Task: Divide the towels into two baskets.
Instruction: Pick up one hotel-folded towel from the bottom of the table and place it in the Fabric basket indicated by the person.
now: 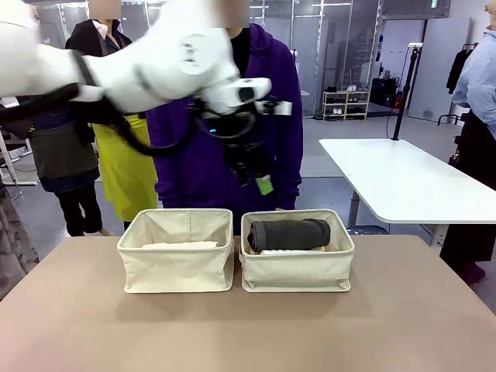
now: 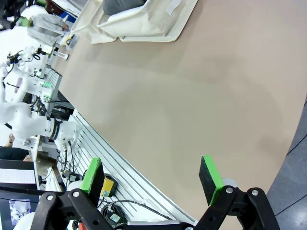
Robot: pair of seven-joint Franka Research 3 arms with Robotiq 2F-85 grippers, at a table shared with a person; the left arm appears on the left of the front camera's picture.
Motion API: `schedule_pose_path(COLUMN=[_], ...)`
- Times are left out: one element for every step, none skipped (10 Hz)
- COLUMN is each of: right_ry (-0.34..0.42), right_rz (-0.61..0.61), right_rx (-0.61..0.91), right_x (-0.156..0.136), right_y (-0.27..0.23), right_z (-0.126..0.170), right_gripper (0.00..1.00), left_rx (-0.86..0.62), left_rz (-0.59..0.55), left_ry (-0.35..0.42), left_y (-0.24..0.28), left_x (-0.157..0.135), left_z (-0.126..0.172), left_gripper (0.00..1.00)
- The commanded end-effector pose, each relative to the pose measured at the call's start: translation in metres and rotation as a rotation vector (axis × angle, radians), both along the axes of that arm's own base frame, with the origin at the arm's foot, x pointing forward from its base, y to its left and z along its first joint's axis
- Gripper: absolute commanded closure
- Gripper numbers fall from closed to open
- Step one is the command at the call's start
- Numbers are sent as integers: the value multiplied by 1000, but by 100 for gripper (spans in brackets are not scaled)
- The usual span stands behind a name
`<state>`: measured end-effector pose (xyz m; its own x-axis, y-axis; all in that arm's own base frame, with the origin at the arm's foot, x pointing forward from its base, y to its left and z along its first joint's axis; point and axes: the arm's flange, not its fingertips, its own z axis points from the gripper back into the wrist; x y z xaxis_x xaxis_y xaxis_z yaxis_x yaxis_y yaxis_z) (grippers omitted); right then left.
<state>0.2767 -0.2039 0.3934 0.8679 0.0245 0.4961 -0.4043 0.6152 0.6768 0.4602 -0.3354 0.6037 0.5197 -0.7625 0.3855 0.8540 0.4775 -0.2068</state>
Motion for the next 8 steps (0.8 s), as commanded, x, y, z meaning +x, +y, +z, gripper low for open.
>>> schedule_pose_path(right_ry=[-1, -1, -1, -1, -1, -1, -1, -1], right_rz=[-9, -9, -9, -9, -9, -9, -9, -9], right_rx=[18, 18, 18, 18, 18, 18, 18, 18], right_x=[-1, -1, -1, -1, -1, -1, -1, -1], right_y=[1, 1, 1, 1, 1, 1, 1, 1], right_z=[3, 3, 3, 3, 3, 3, 3, 3], right_gripper=[0, 0, 0, 0, 0, 0, 0, 0], left_rx=[-170, -249, -303, -356, -408, -445, -477, -495], left_rz=[63, 130, 185, 263, 327, 393, 456, 517], left_ry=[3, -1, 33, 52, 48, 48, 53, 50], left_y=[95, 129, 166, 201, 235, 269, 293, 314], left_x=[-62, -68, -75, -82, -94, -116, -137, -162], left_z=[-27, -23, -23, -25, -28, -35, -44, -52], left_gripper=[0, 0, 0, 0, 0, 0, 0, 0])
